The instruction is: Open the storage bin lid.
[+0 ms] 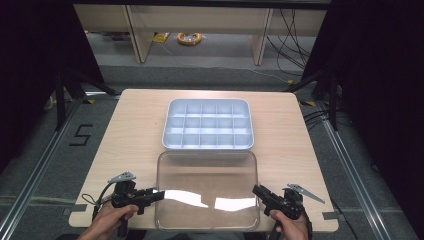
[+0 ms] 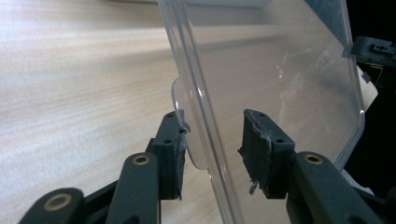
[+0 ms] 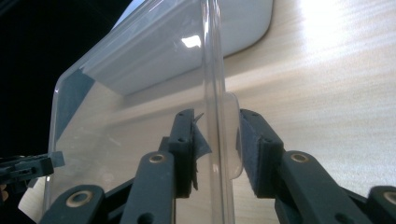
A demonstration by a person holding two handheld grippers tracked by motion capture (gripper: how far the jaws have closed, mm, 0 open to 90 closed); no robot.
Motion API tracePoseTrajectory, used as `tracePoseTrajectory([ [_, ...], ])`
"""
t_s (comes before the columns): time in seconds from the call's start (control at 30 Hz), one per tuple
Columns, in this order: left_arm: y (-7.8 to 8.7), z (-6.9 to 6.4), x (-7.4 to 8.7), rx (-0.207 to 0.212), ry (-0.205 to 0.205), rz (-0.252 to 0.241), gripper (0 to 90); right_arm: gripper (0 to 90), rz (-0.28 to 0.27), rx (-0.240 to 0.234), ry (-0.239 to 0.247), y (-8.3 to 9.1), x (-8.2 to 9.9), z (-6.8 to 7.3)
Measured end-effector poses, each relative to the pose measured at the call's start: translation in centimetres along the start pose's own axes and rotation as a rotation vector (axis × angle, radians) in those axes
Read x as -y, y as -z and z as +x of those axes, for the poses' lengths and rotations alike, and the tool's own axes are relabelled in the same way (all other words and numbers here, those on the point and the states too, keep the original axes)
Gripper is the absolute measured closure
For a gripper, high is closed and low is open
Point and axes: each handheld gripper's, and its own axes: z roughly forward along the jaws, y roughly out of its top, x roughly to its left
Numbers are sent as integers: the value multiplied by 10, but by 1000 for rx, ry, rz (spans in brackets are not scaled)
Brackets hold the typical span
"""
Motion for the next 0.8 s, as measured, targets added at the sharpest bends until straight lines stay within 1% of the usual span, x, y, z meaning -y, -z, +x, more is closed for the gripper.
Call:
tracePoseTrajectory([
  [0.03, 0, 0, -1, -1, 0, 3, 587, 680, 4, 3, -1, 0, 0, 0],
  [0.07, -1, 1, -1, -1, -8, 5, 586, 679, 8, -11, -20, 0, 1, 1],
  [0.1, -1, 1, -1, -1, -7, 4, 586, 679, 17, 18, -16, 1, 1, 1],
  [0.13, -1, 1, -1, -1, -7, 4, 584, 679, 26, 26, -53, 0, 1, 3],
  [0.17, -2, 1, 0, -2, -1, 14, 581, 679, 20, 13, -23, -2, 1, -1],
  [0.27, -4, 2, 1, -2, -2, 25, 574, 679, 13, 11, -11, -3, 2, -2],
  [0.3, -4, 2, 1, -2, 3, 26, 573, 679, 28, 23, -41, -4, 3, -1],
  [0.33, -5, 3, 1, -3, 7, 27, 573, 679, 31, 21, -49, -4, 3, -1],
  [0.37, -5, 3, 1, -1, 5, 30, 572, 679, 21, 14, -15, -5, 3, -4],
  [0.4, -5, 4, 1, -1, 11, 31, 572, 679, 20, 27, -23, -5, 3, -3],
  [0.43, -6, 4, 1, -3, 12, 34, 570, 679, 17, 16, -30, -6, 3, -3],
  [0.47, -6, 4, 1, -4, 19, 35, 568, 679, 20, 9, -14, -6, 3, -5],
  [0.5, -7, 4, 1, -3, 22, 36, 567, 678, 35, 30, -20, -5, 2, -4],
  [0.53, -7, 4, 1, -4, 26, 36, 566, 677, 33, 10, -41, -6, 3, -3],
  [0.57, -7, 5, 1, -5, 27, 38, 566, 677, 34, 11, -32, -6, 2, -4],
  [0.6, -7, 5, 0, -7, 27, 41, 565, 678, 42, 24, -27, -5, 2, -4],
  [0.7, -8, 6, 0, -4, 26, 42, 563, 676, 34, 16, -39, -8, 2, -4],
  [0.73, -9, 6, 0, -9, 33, 46, 562, 673, 48, 16, -87, -8, 2, -1],
  [0.8, -10, 6, 0, -11, 40, 48, 560, 671, 44, 33, -55, -10, 3, -4],
])
